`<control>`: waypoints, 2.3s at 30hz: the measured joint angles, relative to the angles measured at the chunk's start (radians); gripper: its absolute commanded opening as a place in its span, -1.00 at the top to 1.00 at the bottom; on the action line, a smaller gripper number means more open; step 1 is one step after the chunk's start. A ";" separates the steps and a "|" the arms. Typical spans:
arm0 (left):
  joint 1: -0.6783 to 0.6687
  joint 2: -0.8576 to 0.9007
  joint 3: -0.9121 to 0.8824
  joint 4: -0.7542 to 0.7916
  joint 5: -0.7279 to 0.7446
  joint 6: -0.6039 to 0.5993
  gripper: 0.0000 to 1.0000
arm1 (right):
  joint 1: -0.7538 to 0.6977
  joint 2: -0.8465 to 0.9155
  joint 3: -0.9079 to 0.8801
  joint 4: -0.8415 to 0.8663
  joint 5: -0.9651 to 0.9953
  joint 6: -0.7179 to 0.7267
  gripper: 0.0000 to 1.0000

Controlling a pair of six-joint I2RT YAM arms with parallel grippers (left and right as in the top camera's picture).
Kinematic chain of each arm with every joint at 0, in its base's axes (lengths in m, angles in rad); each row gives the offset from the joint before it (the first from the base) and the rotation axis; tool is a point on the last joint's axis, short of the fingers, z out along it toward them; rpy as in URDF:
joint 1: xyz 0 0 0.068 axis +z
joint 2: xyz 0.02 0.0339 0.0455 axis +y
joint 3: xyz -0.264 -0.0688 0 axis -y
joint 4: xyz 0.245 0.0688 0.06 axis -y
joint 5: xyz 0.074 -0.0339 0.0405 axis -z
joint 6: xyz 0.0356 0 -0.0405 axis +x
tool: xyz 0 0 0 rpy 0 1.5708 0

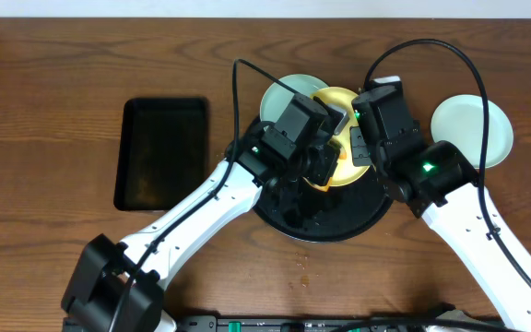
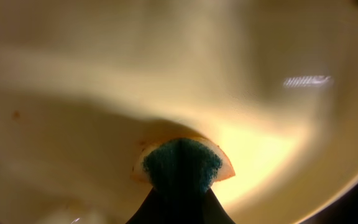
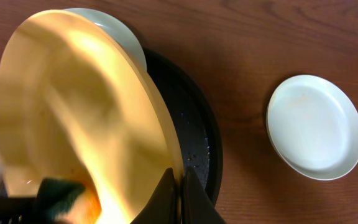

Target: Clean dirty plates on tray and stack at the side

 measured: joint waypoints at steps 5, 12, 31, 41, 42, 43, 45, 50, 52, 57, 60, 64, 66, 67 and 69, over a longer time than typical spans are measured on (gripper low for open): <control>0.008 0.026 0.000 0.004 -0.047 0.000 0.85 | 0.000 -0.014 0.000 -0.001 0.001 0.000 0.98; 0.061 0.029 0.000 0.044 -0.082 0.000 0.85 | 0.000 -0.040 0.000 -0.017 -0.012 0.000 0.98; 0.130 0.029 0.000 0.156 -0.097 0.000 0.84 | -0.002 -0.040 0.000 -0.037 -0.045 -0.001 0.98; 0.189 0.029 0.000 0.231 -0.100 0.000 0.85 | -0.002 -0.040 0.000 -0.038 -0.060 -0.003 0.98; 0.189 0.029 0.000 0.226 -0.098 0.000 0.85 | -0.002 -0.040 0.000 -0.037 -0.060 -0.003 0.98; 0.189 0.029 0.000 0.217 -0.095 0.000 0.85 | -0.002 -0.040 0.000 -0.037 -0.061 -0.003 0.98; 0.188 0.029 0.000 0.194 -0.091 0.000 0.85 | -0.002 -0.040 0.000 -0.042 -0.061 -0.003 0.97; 0.188 0.029 0.000 0.095 -0.087 0.000 0.85 | -0.010 -0.040 0.000 -0.101 -0.068 -0.007 0.43; 0.186 0.029 0.000 0.052 -0.072 0.000 0.85 | -0.032 -0.041 -0.004 -0.114 -0.080 -0.005 0.24; 0.139 0.029 -0.002 -0.039 -0.017 0.001 0.85 | -0.199 -0.040 -0.107 -0.062 -0.232 -0.032 0.17; 0.089 0.029 -0.002 -0.069 -0.003 0.000 0.85 | -0.313 -0.017 -0.183 -0.019 -0.367 -0.096 0.20; 0.010 0.029 -0.002 -0.100 0.008 0.000 0.85 | -0.399 0.052 -0.270 0.064 -0.478 -0.151 0.31; -0.031 0.031 -0.002 -0.104 0.011 0.001 0.85 | -0.423 0.100 -0.315 0.132 -0.509 -0.166 0.38; -0.048 0.035 -0.002 -0.103 0.012 0.000 0.85 | -0.427 0.120 -0.332 0.158 -0.519 -0.173 0.41; -0.079 0.047 -0.002 -0.101 0.014 0.000 0.85 | -0.429 0.165 -0.367 0.231 -0.554 -0.187 0.45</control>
